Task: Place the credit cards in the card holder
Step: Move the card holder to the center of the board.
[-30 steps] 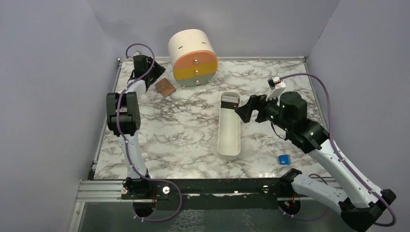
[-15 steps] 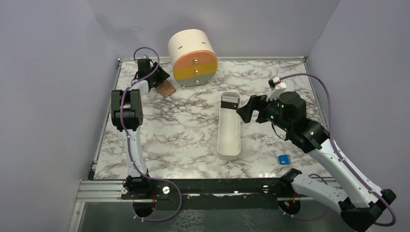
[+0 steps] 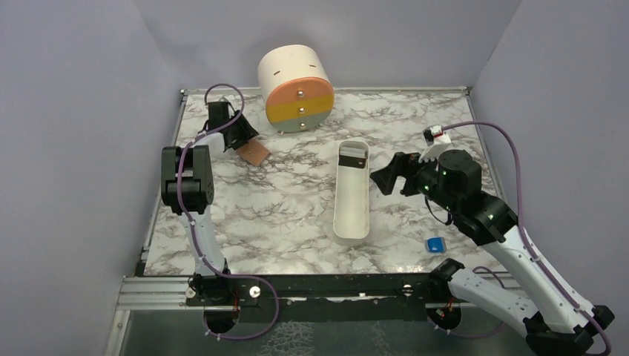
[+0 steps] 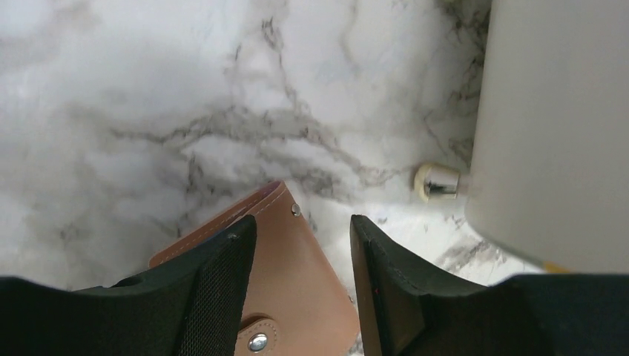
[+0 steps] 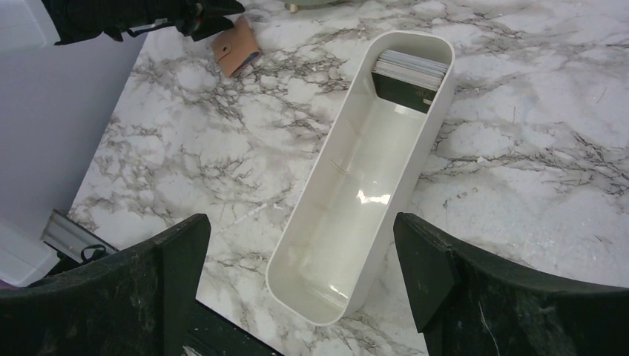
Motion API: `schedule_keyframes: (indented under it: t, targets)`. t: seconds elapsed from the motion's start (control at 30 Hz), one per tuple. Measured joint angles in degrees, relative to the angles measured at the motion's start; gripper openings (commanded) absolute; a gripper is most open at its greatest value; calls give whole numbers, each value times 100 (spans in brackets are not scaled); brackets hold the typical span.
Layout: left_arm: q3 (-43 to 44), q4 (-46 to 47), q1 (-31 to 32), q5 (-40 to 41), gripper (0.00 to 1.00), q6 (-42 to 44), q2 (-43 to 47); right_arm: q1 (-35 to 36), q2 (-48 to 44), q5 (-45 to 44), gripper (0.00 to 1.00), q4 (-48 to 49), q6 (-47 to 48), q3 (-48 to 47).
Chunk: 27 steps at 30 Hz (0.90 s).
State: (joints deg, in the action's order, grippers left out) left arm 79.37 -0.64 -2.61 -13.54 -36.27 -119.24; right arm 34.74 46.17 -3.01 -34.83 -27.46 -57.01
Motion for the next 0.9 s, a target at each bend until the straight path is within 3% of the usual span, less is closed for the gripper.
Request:
schedule_keyframes:
  t: [0.67,0.9]
  targets:
    - [-3270,223,201,92,56,-518,2557,0,-437,256,93,-503,-269,160]
    - [-3980,455,514,-9,56,-640,3106,0,-529,407,91,-490,-330,140]
